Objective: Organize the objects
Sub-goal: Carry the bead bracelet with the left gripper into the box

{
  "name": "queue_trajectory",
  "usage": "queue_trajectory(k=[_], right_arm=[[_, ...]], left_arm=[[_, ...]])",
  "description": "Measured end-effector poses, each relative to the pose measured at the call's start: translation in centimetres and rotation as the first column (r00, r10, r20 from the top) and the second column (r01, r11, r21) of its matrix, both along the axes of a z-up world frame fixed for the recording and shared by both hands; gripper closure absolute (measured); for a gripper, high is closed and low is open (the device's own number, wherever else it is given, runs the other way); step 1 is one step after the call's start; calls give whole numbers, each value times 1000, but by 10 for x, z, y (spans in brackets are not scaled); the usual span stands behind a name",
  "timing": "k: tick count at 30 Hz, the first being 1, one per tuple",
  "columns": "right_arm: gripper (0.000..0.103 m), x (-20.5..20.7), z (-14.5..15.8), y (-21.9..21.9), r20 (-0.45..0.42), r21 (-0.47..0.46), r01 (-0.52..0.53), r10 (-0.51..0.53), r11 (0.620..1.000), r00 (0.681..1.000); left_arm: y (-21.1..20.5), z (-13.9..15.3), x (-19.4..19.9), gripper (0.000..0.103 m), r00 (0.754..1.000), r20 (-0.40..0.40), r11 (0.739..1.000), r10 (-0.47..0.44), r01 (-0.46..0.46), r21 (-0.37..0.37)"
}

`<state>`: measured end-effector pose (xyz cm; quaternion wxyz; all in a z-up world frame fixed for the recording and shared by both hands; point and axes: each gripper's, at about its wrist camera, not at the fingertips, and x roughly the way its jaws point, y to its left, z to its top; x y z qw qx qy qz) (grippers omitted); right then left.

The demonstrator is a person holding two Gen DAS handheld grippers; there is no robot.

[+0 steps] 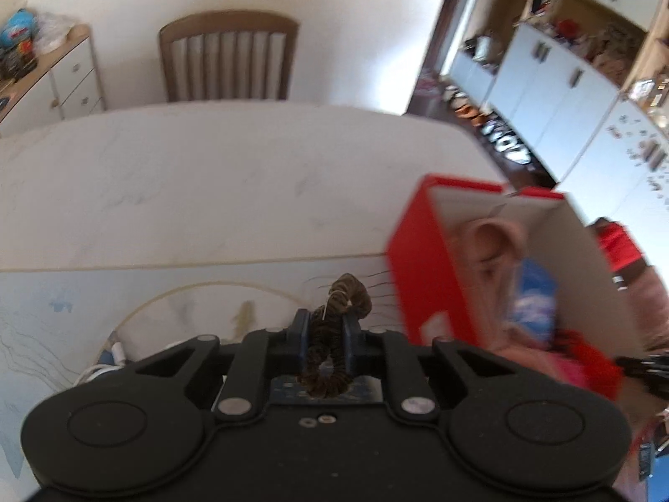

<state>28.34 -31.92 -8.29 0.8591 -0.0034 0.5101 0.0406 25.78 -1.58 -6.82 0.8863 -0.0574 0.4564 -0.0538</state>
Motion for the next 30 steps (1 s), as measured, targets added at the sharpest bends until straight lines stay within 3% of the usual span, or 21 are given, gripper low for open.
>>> queue_trajectory(k=[5, 11, 30], right_arm=[[101, 0, 0, 0, 0, 0, 0, 0, 1000, 1000], [101, 1, 0, 0, 2, 0, -2, 2, 1000, 1000], [101, 2, -1, 1, 11, 3, -9, 9, 1000, 1000]], left_arm=[[-25, 38, -13, 89, 993, 75, 995, -90, 92, -35], [-64, 63, -19, 89, 972, 128, 979, -195, 200, -30], [-170, 28, -9, 89, 898, 68, 900, -435, 432, 60]])
